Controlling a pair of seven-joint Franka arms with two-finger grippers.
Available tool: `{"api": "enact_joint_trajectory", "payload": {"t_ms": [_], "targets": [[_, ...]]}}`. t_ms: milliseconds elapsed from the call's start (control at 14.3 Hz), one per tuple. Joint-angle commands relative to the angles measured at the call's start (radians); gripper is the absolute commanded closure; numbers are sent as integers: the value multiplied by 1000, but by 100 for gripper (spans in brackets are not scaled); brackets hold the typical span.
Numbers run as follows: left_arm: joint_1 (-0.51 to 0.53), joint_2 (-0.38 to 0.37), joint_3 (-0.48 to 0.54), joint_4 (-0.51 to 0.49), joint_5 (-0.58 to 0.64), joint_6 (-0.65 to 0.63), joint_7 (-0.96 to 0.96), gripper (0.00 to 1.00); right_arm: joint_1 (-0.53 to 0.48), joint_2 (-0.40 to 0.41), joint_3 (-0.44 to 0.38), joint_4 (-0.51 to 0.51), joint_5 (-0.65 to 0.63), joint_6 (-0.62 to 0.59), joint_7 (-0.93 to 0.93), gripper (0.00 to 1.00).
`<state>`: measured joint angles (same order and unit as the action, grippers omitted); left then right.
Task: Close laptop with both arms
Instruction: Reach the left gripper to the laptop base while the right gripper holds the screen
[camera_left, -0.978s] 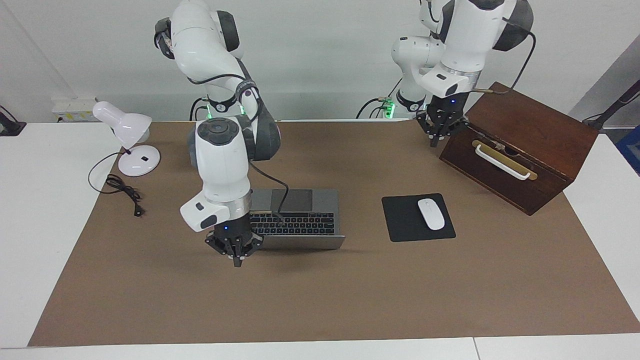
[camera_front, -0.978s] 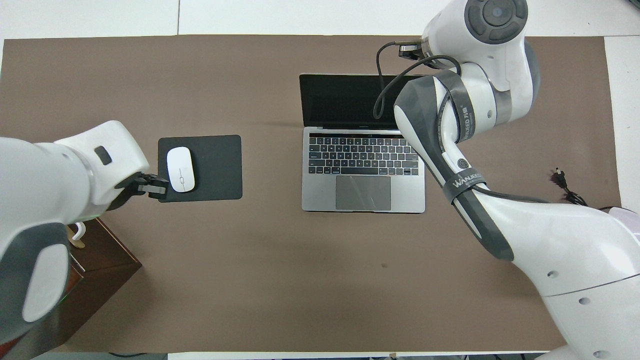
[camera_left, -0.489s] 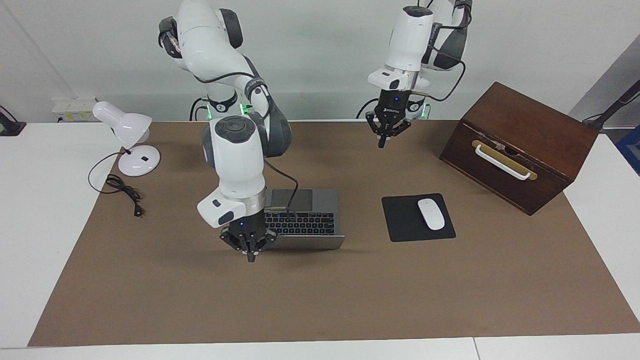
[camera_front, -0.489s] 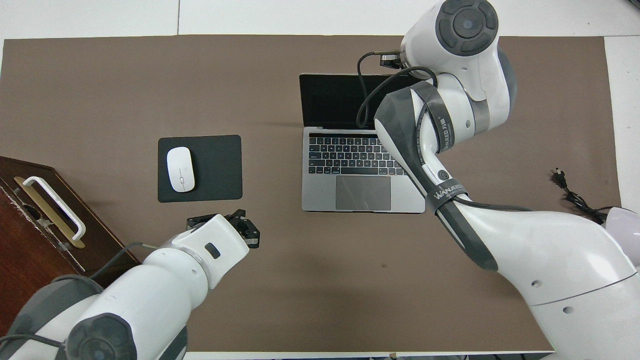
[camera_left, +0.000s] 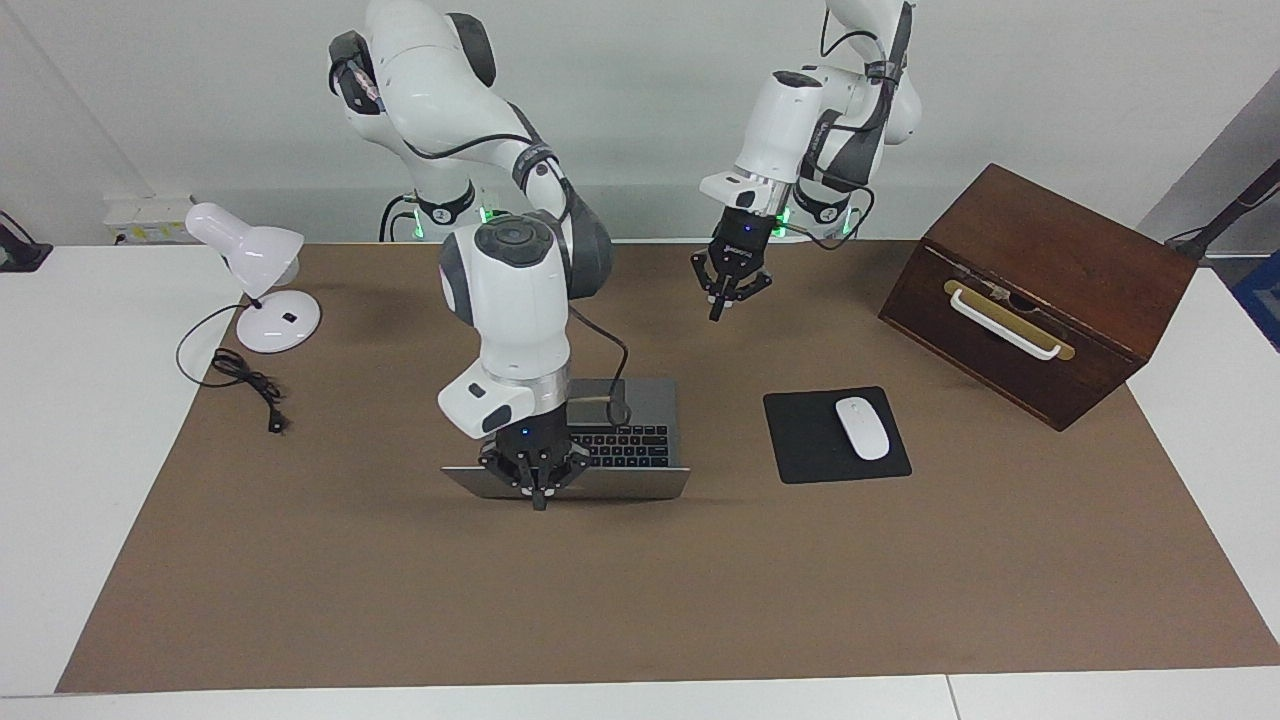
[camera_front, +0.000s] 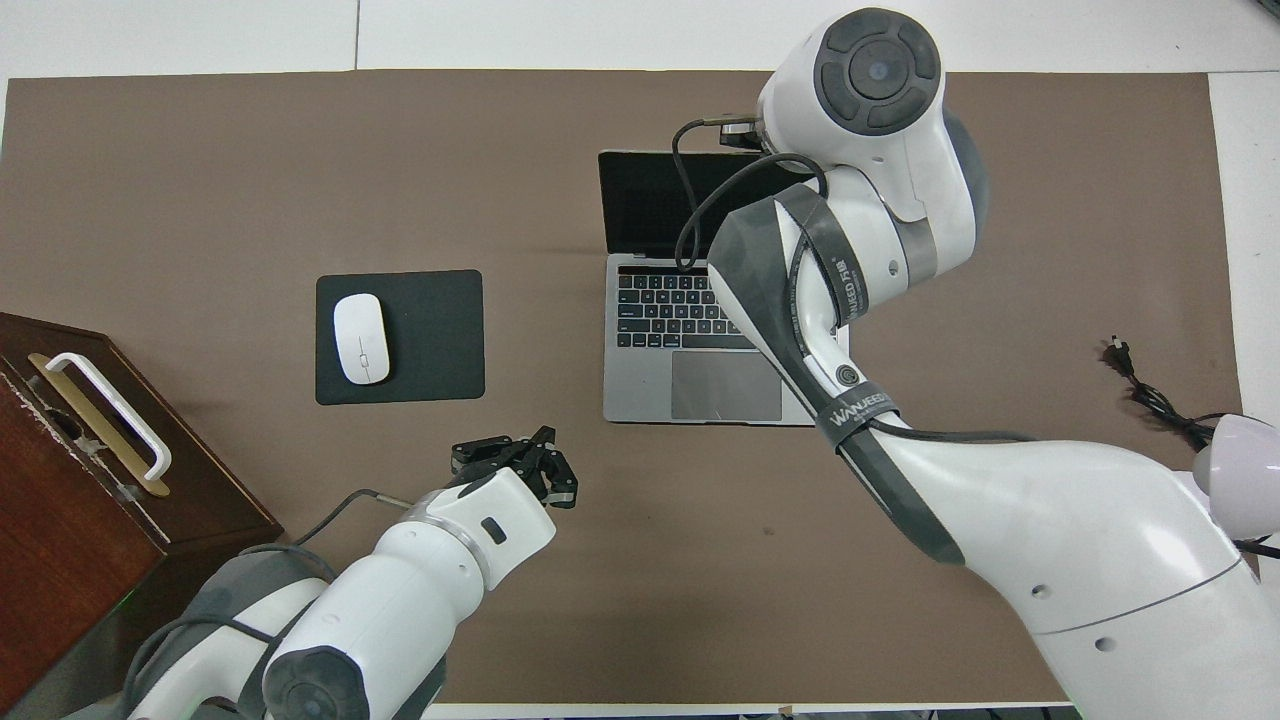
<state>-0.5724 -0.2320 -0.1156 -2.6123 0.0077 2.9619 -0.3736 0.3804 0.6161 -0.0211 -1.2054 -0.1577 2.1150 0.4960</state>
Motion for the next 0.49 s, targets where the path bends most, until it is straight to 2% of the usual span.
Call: {"api": "enact_joint_trajectory", "payload": {"t_ms": [0, 140, 419], "targets": [[-27, 100, 16, 11, -9, 133, -1, 100, -9, -29, 7, -46, -25, 11, 29, 100], [-41, 161, 16, 18, -8, 215, 7, 100, -9, -32, 7, -69, -25, 20, 29, 100], [-46, 247, 16, 83, 6, 221, 15, 100, -15, -45, 7, -112, -25, 54, 27, 100]]}}
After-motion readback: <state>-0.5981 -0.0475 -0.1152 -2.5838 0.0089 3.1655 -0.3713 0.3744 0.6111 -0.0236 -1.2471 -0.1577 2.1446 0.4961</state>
